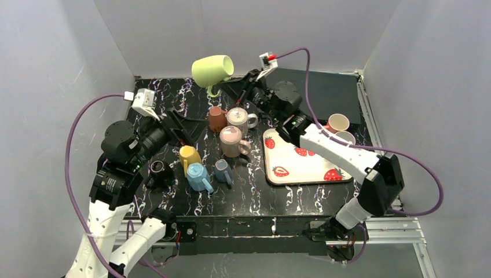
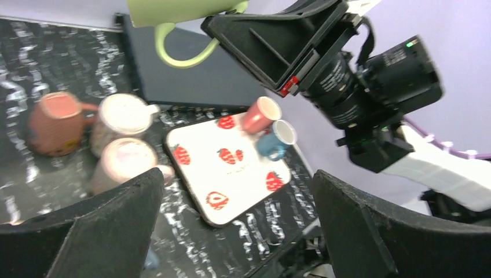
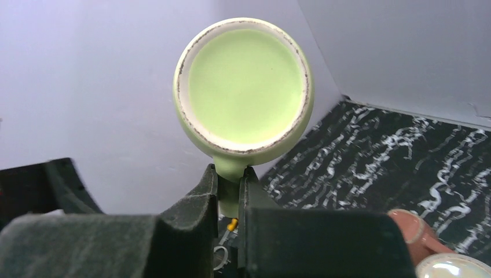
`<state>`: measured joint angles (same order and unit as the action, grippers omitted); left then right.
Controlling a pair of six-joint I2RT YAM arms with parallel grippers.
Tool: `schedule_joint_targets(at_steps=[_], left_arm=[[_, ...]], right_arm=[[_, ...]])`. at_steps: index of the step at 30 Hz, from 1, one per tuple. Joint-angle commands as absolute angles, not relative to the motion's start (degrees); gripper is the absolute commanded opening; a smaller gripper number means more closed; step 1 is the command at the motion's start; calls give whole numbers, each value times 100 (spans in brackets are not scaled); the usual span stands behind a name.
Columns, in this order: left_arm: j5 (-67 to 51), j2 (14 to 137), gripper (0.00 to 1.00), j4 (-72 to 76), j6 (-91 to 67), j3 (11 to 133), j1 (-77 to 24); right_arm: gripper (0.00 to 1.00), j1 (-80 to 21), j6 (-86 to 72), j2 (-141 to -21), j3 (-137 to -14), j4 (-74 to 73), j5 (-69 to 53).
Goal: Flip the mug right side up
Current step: Turn over the cup at the center of the board.
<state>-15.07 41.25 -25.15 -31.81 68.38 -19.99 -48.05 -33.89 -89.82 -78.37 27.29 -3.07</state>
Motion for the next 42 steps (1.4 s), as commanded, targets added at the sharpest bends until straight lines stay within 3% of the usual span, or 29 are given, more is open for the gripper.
schedule_joint_targets(at_steps=[1, 8, 16, 28, 33, 39, 42], left_arm=[[-2512, 4480, 97, -1482, -3983, 7057, -2002], [-3082, 5182, 96, 272, -5391, 7157, -1995], [-3258, 5622, 92, 380, -5815, 7559, -2001], [-3971, 6022, 57, 1071, -6707, 7819, -1996], [-4054, 6050, 53, 1090, -6774, 7795, -1997], [-4286, 6211, 38, 1099, -6918, 7969, -1998], [-4334, 6249, 36, 1099, -6870, 7965, -1995]], right_arm=[[1, -4765, -4460, -8318, -7562, 4457, -630], [1, -4756, -5358, -7689, -6913, 5282, -441], [1, -4753, -5855, -7376, -6631, 5788, -370], [1, -4720, -6100, -7600, -6748, 5952, -595], [1, -4694, -6187, -7681, -6774, 6029, -627], [1, -4675, -6447, -7820, -6730, 6233, -666], [1, -4647, -6606, -7920, -6774, 6396, -797]])
